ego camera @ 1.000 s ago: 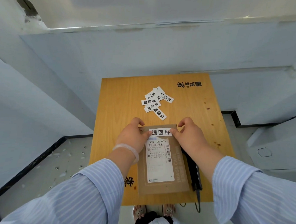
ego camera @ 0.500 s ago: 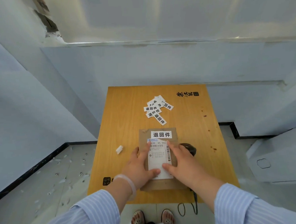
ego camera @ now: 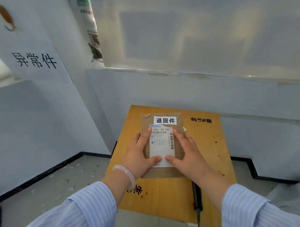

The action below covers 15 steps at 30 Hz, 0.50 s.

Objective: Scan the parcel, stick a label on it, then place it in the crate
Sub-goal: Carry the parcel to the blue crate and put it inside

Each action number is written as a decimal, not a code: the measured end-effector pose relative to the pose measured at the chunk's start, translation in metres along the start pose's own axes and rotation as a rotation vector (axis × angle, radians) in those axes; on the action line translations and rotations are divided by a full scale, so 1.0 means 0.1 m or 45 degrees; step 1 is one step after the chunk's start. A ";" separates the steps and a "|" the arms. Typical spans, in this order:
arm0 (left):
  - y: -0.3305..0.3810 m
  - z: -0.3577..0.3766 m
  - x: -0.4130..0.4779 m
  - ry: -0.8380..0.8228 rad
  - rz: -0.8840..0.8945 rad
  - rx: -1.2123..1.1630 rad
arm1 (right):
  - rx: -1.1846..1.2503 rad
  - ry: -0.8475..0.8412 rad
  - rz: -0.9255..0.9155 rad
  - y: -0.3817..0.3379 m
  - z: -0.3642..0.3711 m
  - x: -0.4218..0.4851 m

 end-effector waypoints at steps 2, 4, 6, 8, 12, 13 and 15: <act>-0.01 -0.20 -0.10 0.090 -0.015 -0.023 | 0.041 -0.017 -0.098 -0.19 0.04 0.07; -0.06 -0.42 -0.23 0.180 -0.053 -0.014 | 0.056 -0.059 -0.195 -0.42 0.15 0.14; -0.15 -0.67 -0.39 0.254 -0.106 0.004 | 0.073 -0.115 -0.270 -0.68 0.30 0.17; -0.24 -0.92 -0.58 0.328 -0.144 0.023 | 0.089 -0.170 -0.329 -0.96 0.48 0.16; -0.46 -1.45 -1.07 0.474 -0.171 0.001 | 0.113 -0.244 -0.440 -1.55 0.82 0.06; -0.53 -1.56 -1.22 0.500 -0.185 -0.014 | 0.114 -0.257 -0.478 -1.71 0.91 0.01; -0.67 -1.79 -1.53 0.556 -0.213 -0.051 | 0.108 -0.292 -0.565 -2.05 1.09 -0.12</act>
Point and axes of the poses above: each hand's wrist, its own x-axis towards the middle knuckle, its own z-axis out of the palm, y = z × x, the point moved 5 cm from there along x, towards the middle knuckle, and after that the axes turned 10 degrees about -x, right-handed, at the moved point
